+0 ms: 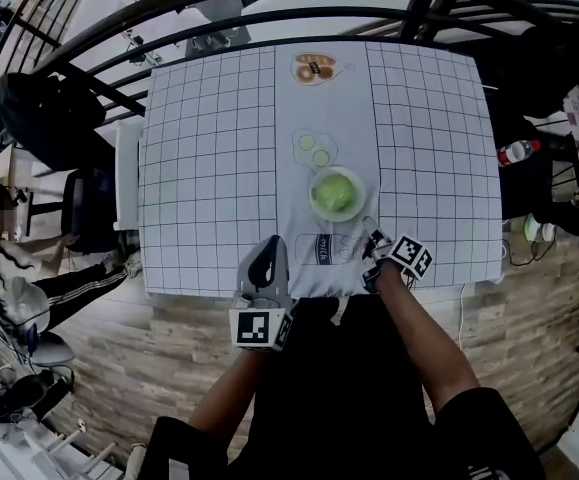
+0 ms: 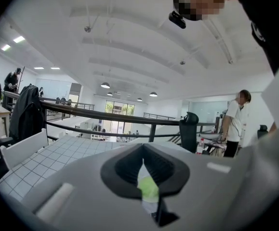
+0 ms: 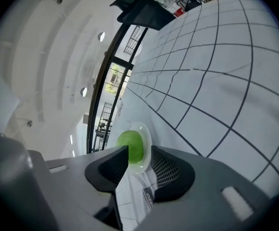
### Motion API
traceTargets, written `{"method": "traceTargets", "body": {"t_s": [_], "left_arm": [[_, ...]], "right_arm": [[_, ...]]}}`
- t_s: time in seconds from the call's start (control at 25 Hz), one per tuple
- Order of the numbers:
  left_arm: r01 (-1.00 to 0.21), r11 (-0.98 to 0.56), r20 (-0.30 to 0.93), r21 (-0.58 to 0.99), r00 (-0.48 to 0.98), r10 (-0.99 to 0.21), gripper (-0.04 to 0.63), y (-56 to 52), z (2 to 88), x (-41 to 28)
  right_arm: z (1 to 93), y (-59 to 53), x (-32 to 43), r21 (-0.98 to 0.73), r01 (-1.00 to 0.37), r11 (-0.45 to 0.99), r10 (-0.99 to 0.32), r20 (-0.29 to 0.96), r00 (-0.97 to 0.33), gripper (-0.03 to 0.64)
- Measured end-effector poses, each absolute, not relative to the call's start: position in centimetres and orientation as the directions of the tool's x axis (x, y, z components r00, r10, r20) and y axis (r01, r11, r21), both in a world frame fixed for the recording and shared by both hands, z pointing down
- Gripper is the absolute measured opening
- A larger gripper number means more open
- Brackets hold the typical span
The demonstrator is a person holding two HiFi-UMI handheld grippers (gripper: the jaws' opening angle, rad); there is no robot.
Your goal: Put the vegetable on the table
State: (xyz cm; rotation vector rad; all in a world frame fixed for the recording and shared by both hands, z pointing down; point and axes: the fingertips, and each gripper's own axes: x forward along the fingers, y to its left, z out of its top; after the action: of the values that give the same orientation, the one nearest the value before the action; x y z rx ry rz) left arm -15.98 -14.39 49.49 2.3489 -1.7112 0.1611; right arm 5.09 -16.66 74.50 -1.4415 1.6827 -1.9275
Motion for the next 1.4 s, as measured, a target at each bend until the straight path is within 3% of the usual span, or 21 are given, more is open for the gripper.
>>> {"method": "traceTargets", "body": {"t_s": [0.48,0.64,0.88,1.4], "left_arm": [[-0.925,-0.35,0.195,0.15,0.375,-0.906,0.008,-13.0,48.7,-13.2],[-0.92,-0.356,0.195,0.166,0.384,-0.902,0.008,-12.0,48.2,-12.6],[-0.907,-0.394,0.159,0.148,0.415,-0.896,0.008,-10.6,46.5,-9.8],[-0.924,-0.378,0.137,0.065,0.383,-0.913,0.008,-3.5,43.8,-0.9]], "right_arm": [[65.1,-14.0,5.7,-0.852,-0.497,-0.165,-0.73,0.445,-0.52,0.133],[61.4,-12.7,5.7,-0.828,-0.554,-0.091,-0.737,0.43,-0.522,0.098],[55.8,-10.9,7.7,-0.67,-0.74,0.063,-0.792,0.418,-0.446,-0.002],[44.7,-5.3,9.3,-0.392,-0.797,0.461,-0.799,0.208,-0.564,-0.003]]}}
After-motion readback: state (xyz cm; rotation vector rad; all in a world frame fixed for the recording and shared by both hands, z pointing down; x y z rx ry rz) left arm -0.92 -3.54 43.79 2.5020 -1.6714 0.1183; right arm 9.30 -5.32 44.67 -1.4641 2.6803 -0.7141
